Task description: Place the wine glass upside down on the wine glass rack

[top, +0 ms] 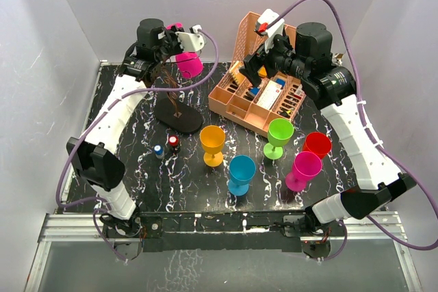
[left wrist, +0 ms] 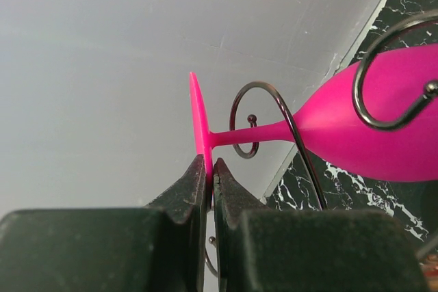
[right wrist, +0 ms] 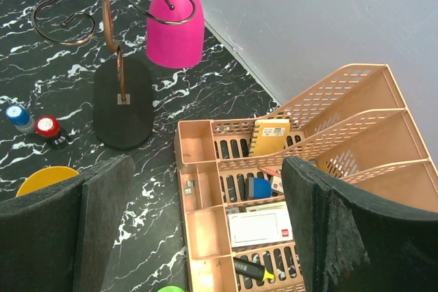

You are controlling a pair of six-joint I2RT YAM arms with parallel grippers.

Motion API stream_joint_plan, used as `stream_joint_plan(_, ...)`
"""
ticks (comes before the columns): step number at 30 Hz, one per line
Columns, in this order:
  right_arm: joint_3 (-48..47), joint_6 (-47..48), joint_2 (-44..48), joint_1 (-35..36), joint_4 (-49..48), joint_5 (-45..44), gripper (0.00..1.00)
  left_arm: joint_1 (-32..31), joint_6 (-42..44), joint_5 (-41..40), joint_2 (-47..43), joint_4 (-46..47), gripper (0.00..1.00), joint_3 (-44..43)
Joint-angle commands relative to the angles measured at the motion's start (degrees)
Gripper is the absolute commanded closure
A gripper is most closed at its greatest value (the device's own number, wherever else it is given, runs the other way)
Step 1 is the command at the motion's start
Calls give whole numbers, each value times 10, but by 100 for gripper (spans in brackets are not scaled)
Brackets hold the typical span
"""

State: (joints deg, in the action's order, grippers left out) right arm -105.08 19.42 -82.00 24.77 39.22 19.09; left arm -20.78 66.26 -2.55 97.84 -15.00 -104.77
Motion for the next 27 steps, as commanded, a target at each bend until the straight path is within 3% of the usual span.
stream_joint_plan(1, 8, 4, 23, 1, -31, -7, 2, -4, -18, -26, 4, 42, 100, -28)
stream_joint_plan(27, 8, 4, 21, 1, -32, -7, 2, -12, 32, -16, 19, 55, 100, -18)
